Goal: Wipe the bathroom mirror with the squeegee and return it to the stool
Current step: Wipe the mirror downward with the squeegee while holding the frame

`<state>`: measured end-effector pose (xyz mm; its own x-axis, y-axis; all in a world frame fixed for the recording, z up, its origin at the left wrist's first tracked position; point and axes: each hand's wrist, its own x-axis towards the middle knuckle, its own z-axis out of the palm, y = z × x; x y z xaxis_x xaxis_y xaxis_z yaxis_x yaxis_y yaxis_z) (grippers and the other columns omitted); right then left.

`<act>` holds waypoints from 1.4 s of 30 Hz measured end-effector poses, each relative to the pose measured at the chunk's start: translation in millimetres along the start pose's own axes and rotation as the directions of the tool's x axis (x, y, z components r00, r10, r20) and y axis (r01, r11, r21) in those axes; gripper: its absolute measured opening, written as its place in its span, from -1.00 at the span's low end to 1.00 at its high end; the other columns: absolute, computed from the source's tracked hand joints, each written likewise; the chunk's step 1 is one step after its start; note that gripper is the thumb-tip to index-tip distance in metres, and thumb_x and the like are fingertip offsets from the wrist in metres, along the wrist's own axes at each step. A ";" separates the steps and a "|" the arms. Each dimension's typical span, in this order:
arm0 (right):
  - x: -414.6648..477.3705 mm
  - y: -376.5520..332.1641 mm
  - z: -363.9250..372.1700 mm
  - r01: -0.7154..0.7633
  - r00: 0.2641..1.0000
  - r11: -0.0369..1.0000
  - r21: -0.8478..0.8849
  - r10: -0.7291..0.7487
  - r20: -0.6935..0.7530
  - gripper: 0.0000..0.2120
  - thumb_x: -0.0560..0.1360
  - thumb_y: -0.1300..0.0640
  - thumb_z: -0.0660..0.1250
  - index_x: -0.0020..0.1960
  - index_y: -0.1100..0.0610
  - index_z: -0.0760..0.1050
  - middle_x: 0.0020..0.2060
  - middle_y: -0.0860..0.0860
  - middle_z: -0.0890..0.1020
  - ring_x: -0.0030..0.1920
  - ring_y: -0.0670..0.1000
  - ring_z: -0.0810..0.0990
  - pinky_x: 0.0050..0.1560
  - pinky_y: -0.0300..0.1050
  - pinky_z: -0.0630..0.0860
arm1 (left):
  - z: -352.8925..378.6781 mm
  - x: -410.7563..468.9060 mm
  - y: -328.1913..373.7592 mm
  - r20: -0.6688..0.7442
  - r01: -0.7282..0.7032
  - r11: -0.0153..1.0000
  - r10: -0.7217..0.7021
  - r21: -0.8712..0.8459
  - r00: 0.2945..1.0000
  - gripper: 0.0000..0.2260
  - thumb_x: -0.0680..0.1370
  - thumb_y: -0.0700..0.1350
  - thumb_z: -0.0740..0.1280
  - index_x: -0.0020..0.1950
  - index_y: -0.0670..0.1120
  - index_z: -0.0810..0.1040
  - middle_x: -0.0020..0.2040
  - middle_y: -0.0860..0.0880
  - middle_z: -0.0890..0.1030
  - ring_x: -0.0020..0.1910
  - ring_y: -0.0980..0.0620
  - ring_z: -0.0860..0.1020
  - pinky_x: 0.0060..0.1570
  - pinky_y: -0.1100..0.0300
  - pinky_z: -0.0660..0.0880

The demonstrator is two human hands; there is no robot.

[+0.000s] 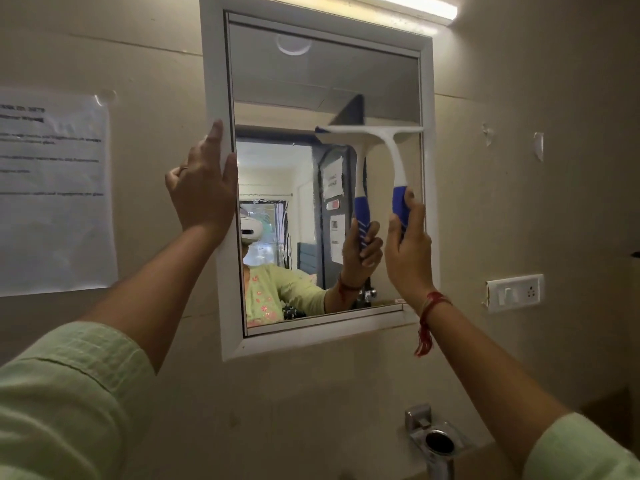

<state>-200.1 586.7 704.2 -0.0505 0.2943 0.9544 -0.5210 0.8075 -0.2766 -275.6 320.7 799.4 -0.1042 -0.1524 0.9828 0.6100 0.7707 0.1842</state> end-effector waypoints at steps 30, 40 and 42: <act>-85.9 5.4 -7.6 -0.108 0.994 0.987 0.115 0.105 0.038 -0.59 0.61 0.08 0.10 0.42 -0.11 0.12 0.00 -0.49 0.44 -0.13 -0.28 0.54 -0.22 -0.45 0.51 | -2.2 -2.6 2.1 0.002 -0.019 1.000 0.019 -0.010 1.000 -0.57 0.63 0.06 0.05 0.49 0.04 0.16 0.31 -0.16 0.46 0.15 -0.20 0.50 0.14 -0.05 0.36; -66.9 -5.3 -2.3 -0.143 0.990 0.974 0.175 0.142 0.019 -0.65 0.61 0.10 0.13 0.38 0.00 0.20 -0.06 -0.43 0.50 -0.22 -0.30 0.55 -0.26 -0.53 0.46 | -2.6 -3.5 3.3 0.004 -0.001 1.000 0.001 -0.017 1.000 -0.57 0.62 0.05 0.06 0.49 0.05 0.17 0.29 -0.17 0.47 0.14 -0.22 0.49 0.13 -0.06 0.37; -81.5 -0.7 -5.0 -0.155 0.988 0.976 0.150 0.151 0.038 -0.62 0.61 0.08 0.12 0.39 -0.11 0.17 -0.01 -0.41 0.49 -0.13 -0.28 0.55 -0.17 -0.47 0.50 | -2.9 -3.3 3.2 0.007 -0.003 1.000 0.003 -0.021 1.000 -0.57 0.62 0.05 0.06 0.49 0.04 0.17 0.30 -0.16 0.47 0.15 -0.21 0.49 0.13 -0.05 0.36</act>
<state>-191.3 564.7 626.0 -0.1613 0.3932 0.9052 -0.6291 0.6658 -0.4013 -271.0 321.9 796.7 -0.1080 -0.1459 0.9834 0.6263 0.7582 0.1813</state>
